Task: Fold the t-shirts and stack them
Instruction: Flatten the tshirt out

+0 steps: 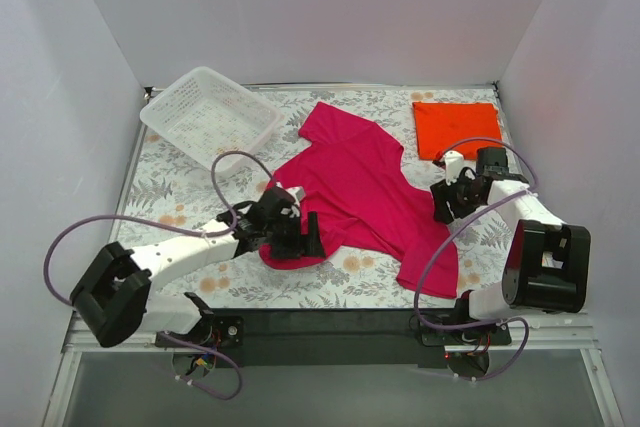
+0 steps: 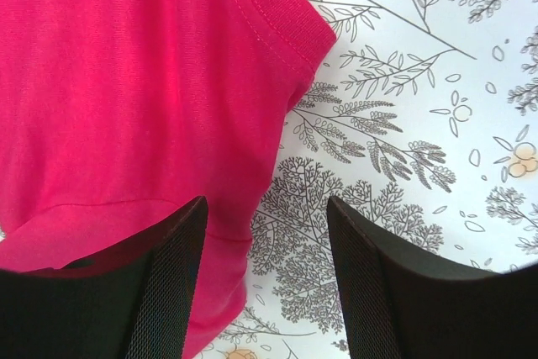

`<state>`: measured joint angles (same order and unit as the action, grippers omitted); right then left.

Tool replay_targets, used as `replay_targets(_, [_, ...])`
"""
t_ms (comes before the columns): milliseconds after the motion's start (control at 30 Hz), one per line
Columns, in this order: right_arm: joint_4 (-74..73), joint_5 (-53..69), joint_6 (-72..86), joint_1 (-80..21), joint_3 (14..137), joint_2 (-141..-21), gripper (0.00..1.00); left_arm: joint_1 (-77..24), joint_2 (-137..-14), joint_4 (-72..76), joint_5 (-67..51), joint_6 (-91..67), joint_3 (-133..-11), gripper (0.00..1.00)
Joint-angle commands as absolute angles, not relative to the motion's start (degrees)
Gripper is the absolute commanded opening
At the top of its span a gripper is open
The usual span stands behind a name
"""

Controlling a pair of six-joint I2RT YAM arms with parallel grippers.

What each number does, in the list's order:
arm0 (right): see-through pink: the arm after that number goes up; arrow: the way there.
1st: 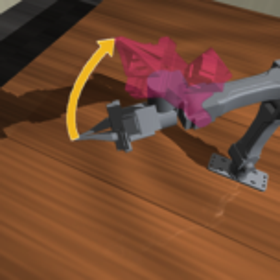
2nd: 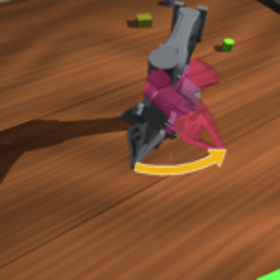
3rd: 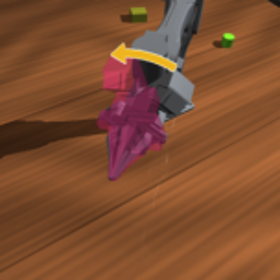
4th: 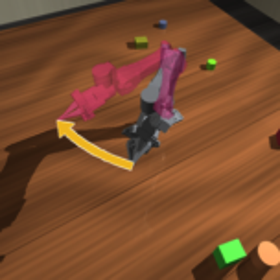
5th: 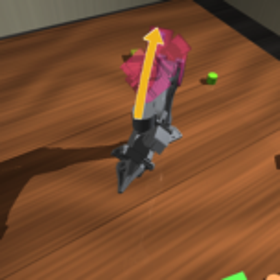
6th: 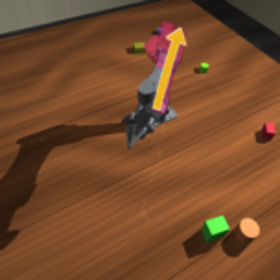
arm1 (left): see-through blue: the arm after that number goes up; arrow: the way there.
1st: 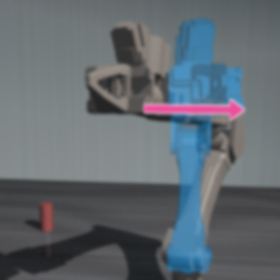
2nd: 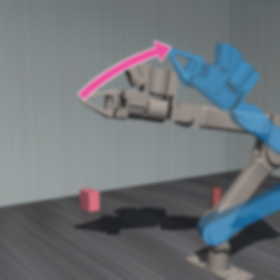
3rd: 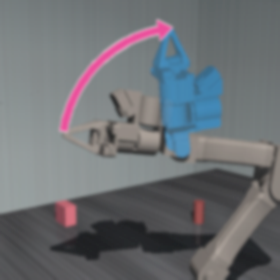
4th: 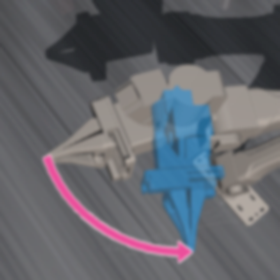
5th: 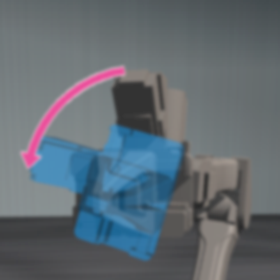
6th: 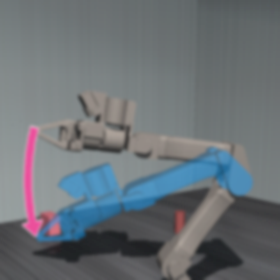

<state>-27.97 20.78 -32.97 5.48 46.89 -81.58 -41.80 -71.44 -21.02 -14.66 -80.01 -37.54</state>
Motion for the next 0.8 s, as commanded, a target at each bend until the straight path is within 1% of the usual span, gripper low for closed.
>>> replay_targets(0, [-25.8, 21.0, -32.0, 5.6, 46.4, -82.9, 0.55, -47.5, -76.5, -22.3, -4.9, -78.7, -42.8, 0.72])
replay_targets(67, [-25.6, 21.2, -32.0, 5.6, 46.3, -83.1, 0.55, -51.0, -80.9, -23.4, 0.7, -77.1, -46.6, 0.72])
replay_targets(167, [-25.6, 21.9, -32.0, 5.6, 46.5, -83.9, 0.54, -54.0, -88.0, -24.8, 5.6, -73.8, -51.8, 0.71])
replay_targets(200, [-25.6, 22.2, -31.8, 5.6, 46.7, -84.4, 0.54, -54.6, -89.6, -25.1, 8.0, -73.2, -53.1, 0.69])
replay_targets(400, [-25.8, 24.2, -31.2, 5.6, 47.2, -86.4, 0.51, -58.9, -101.7, -27.7, 14.5, -69.3, -62.0, 0.64])
replay_targets(567, [-26.2, 24.6, -31.0, 5.7, 47.4, -87.3, 0.49, -62.3, -104.7, -32.0, 22.2, -68.6, -66.4, 0.62])
replay_targets(767, [-26.2, 25.0, -30.9, 6.0, 47.5, -86.6, 0.49, -63.6, -100.1, -38.7, 29.3, -66.9, -68.0, 0.64])
